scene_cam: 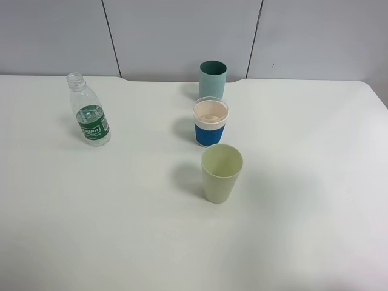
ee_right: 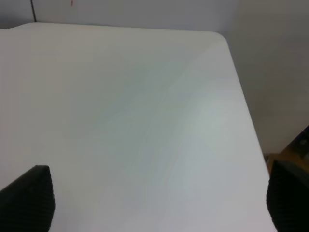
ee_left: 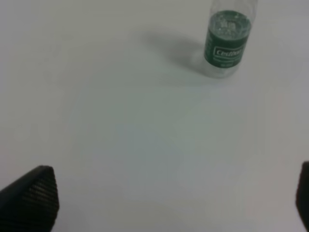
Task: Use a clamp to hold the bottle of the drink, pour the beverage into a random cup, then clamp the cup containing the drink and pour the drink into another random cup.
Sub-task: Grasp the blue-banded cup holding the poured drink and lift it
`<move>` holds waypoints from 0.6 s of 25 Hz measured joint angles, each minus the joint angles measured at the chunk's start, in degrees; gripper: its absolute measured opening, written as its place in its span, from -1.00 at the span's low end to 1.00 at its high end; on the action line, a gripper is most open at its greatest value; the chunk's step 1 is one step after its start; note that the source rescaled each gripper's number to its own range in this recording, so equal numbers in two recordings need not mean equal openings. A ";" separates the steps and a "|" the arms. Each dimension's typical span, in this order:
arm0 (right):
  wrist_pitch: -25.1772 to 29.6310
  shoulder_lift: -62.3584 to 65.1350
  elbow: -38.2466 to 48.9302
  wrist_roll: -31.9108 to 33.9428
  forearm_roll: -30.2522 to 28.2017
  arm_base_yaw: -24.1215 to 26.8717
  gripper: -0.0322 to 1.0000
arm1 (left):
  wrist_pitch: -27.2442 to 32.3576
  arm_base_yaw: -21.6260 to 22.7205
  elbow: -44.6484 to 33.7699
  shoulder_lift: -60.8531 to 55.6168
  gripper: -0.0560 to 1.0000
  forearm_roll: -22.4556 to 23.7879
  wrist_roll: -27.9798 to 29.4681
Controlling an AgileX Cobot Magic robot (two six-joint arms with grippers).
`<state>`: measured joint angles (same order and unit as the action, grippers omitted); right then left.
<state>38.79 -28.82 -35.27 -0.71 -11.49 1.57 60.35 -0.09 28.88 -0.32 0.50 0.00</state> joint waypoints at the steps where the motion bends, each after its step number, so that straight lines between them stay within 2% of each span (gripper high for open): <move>1: -1.20 -1.69 -0.44 0.00 -0.63 0.00 0.24 | 0.00 0.00 0.00 0.00 1.00 0.00 0.00; 10: -10.71 -18.81 -3.00 2.57 -1.07 0.00 0.24 | 0.00 0.00 0.00 0.00 1.00 0.00 0.00; 15: -19.33 -27.03 -3.00 2.57 -1.07 0.00 0.24 | 0.00 0.00 0.00 0.00 1.00 0.00 0.00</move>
<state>19.46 -55.85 -38.27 1.86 -12.56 1.57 60.35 -0.09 28.88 -0.32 0.50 0.00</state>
